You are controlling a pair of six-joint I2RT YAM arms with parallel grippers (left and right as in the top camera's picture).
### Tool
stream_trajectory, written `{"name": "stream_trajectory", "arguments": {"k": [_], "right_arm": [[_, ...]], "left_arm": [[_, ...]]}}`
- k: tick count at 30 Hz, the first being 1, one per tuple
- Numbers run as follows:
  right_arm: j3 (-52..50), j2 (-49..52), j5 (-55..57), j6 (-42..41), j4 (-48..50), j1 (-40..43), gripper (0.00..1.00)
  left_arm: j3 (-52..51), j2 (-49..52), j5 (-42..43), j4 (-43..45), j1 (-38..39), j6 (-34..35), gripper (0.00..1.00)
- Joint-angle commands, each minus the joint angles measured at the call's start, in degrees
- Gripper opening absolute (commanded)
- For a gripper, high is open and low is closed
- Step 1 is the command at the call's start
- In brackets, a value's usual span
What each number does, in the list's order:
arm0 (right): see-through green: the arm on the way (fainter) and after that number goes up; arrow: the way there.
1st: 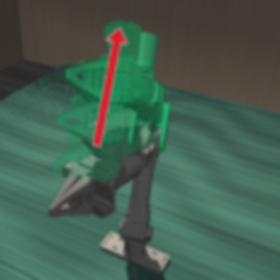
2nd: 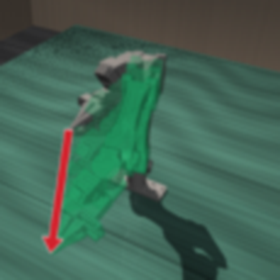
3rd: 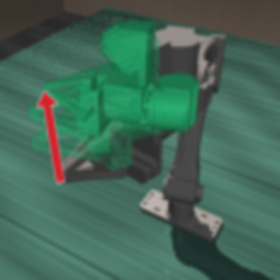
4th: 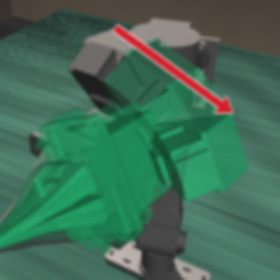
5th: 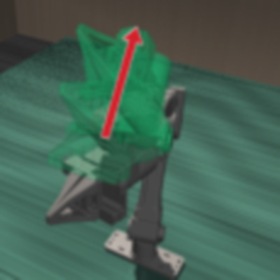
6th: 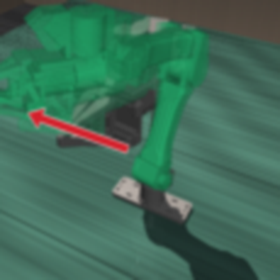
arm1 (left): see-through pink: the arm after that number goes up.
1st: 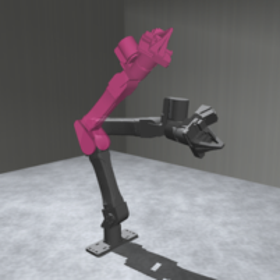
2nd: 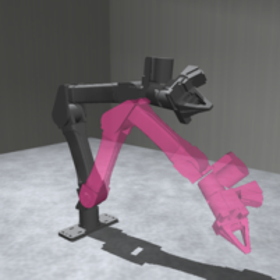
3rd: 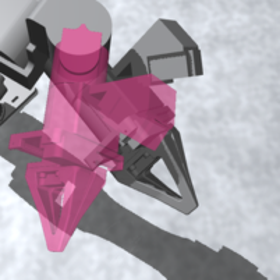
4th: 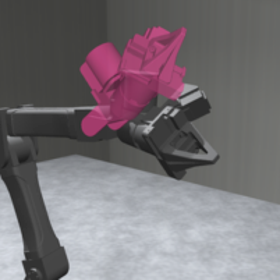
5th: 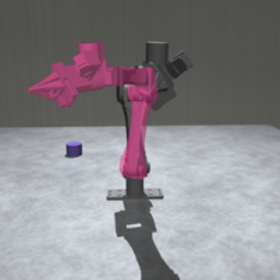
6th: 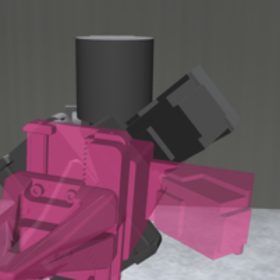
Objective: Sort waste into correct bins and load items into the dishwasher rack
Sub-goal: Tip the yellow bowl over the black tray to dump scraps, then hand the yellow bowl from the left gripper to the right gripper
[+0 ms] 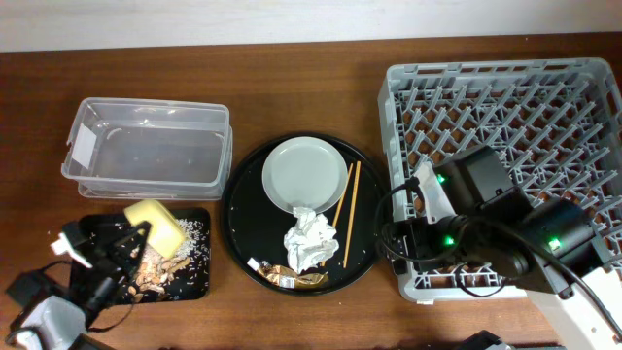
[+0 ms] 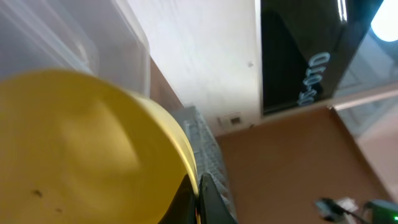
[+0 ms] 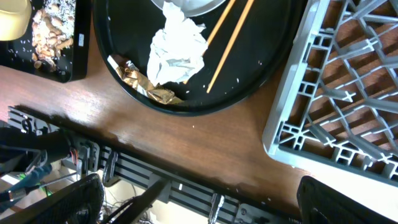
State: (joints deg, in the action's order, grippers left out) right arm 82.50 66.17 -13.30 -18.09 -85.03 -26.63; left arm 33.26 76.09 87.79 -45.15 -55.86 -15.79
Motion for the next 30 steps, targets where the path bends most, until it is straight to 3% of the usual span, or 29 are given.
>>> {"name": "stream_trajectory", "arguments": {"k": [1,2,7,11,15,18,22,30], "right_arm": [[0.7,-0.2,0.5,-0.4,-0.4,-0.3,0.98],[0.7,-0.2,0.5,-0.4,-0.6,-0.3,0.98],[0.7,-0.2,0.5,-0.4,0.0,-0.3,0.98],[0.7,-0.2,0.5,-2.4,1.6,-0.3,0.98],[1.2,-0.6,0.5,-9.0,7.8,-0.3,0.98],[4.5,-1.7,0.7,-9.0,9.5,-0.3,0.98],[12.0,-6.3,3.0,-4.4,9.4,-0.3,0.98],[12.4,-9.6,6.8,-4.3,7.4,-0.3,0.98]], "left_arm": [[0.0,-0.7,1.3,0.1,6.9,-3.1,0.00],[0.2,-1.1,2.4,-0.3,8.8,0.2,0.00],[3.4,-5.5,2.4,2.4,13.3,1.1,0.00],[14.1,-10.7,2.4,3.3,25.7,3.1,0.00],[18.6,-10.9,1.6,18.4,36.5,17.1,0.00],[18.6,-10.8,-4.0,30.8,41.2,29.2,0.00],[18.6,-10.7,-15.3,55.3,47.7,50.4,0.00],[18.6,-5.0,-20.5,58.6,62.3,51.8,0.00]]}}
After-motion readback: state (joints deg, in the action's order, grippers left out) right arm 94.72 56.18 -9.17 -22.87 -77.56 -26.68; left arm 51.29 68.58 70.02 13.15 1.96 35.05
